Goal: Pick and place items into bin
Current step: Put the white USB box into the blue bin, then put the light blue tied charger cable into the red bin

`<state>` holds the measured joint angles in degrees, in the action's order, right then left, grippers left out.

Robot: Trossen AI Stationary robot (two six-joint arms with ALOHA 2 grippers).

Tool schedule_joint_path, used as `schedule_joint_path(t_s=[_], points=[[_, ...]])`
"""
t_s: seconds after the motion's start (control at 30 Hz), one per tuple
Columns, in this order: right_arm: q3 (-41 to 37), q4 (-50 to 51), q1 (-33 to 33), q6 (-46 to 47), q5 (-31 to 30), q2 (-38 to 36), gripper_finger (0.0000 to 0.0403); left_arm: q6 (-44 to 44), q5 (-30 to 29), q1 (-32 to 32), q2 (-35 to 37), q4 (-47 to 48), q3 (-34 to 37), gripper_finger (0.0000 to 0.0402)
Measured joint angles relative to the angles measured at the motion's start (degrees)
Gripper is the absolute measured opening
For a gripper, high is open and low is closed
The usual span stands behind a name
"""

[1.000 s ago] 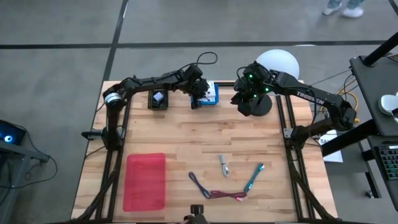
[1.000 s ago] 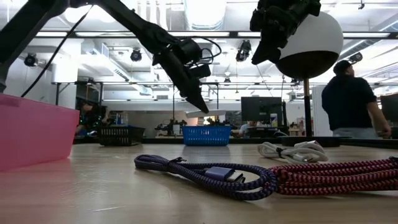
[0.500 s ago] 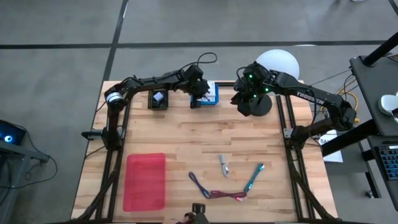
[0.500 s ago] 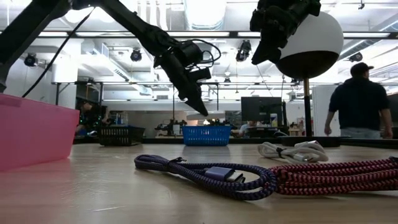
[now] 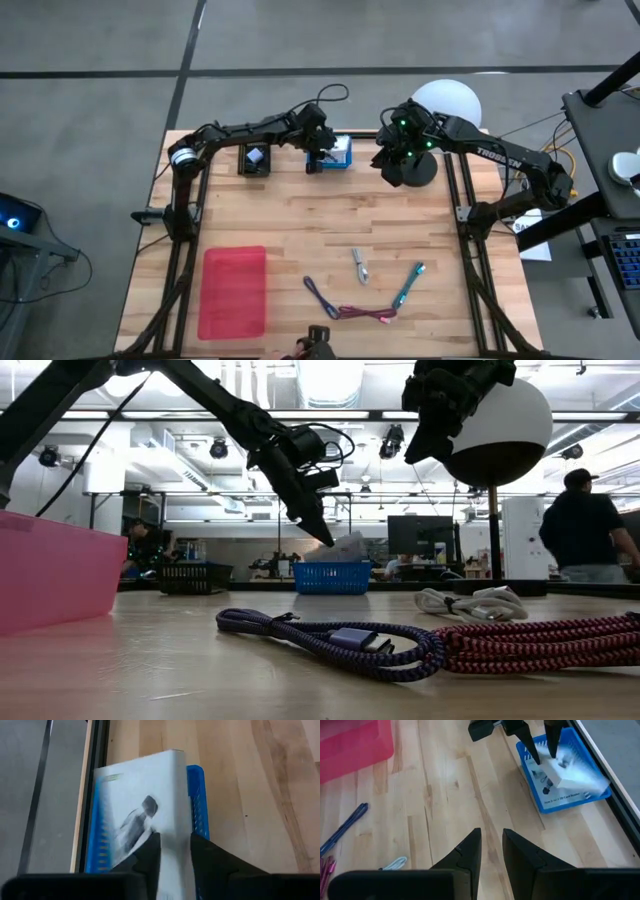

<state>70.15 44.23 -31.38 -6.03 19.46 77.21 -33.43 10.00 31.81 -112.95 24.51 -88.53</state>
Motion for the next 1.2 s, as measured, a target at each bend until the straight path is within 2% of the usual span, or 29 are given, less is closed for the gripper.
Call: schedule_joint_path(t_s=[0.17, 0.3, 0.6, 0.9, 1.2], points=[[0.0, 0.0, 0.0, -0.1, 0.0, 0.0, 0.0068, 0.1, 0.0, 0.0, 0.0, 0.0, 0.0, 0.0146], [0.0, 0.0, 0.0, 0.0, 0.0, 0.0, 0.0068, 2.9, 0.0, -0.3, 0.9, 0.0, 0.0, 0.0171], [0.0, 0.0, 0.3, 0.0, 0.0, 0.0, 0.0068, 21.3, 0.0, -1.1, 5.2, 0.1, 0.0, 0.0176], [0.0, 0.0, 1.0, 0.2, -0.1, 0.0, 0.0068, 23.4, 0.2, -3.8, 12.2, 0.1, 0.1, 0.0176], [0.0, -2.0, 4.7, 0.0, -0.1, -1.4, 0.0068, 32.6, 0.2, -9.1, 18.8, 1.5, 1.0, 0.0176]])
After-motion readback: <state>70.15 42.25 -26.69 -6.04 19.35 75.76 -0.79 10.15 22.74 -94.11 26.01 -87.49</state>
